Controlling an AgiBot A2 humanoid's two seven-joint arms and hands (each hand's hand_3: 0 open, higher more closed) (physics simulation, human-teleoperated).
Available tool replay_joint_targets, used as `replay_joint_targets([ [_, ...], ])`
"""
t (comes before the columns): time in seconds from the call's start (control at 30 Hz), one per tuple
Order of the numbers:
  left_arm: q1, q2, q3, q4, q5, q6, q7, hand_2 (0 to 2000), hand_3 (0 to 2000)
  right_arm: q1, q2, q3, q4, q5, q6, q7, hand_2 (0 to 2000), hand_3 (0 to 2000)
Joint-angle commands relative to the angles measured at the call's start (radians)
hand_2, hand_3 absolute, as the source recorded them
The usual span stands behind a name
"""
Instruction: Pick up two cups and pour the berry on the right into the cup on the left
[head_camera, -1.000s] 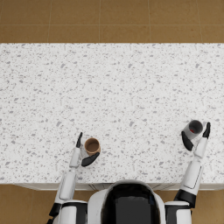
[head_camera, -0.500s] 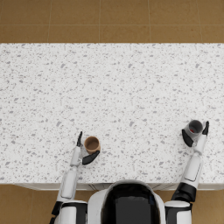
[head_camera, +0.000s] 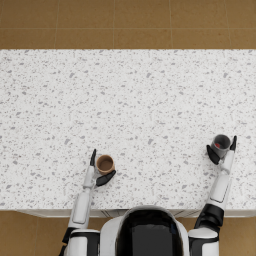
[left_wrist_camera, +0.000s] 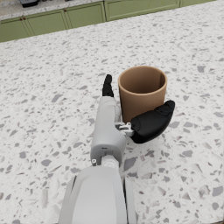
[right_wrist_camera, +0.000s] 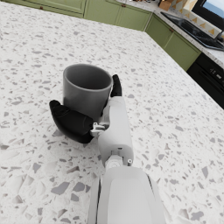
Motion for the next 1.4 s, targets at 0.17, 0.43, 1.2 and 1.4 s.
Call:
replay_joint_targets([
  [0.17,0.013,0.015,0.005,-0.02,0.0,-0.004,-0.001,2000,1280,0.004,-0.002,-0.014,0.039,0.0,0.105,0.003,2000,1280],
  [0.43,0.095,0.075,0.08,-0.179,0.001,-0.008,-0.001,2000,1280,-0.117,-0.05,0.077,0.522,0.0,0.067,0.001,2000,1280],
  [1.2,0.267,0.213,0.205,-0.097,0.548,-0.019,0.0,2000,1280,-0.097,-0.065,0.336,1.003,0.577,0.083,0.004,2000,1280],
  [1.4,0.295,0.237,0.243,-0.077,0.584,-0.019,-0.001,2000,1280,-0.108,-0.066,0.333,0.989,0.769,0.085,0.006,2000,1280],
])
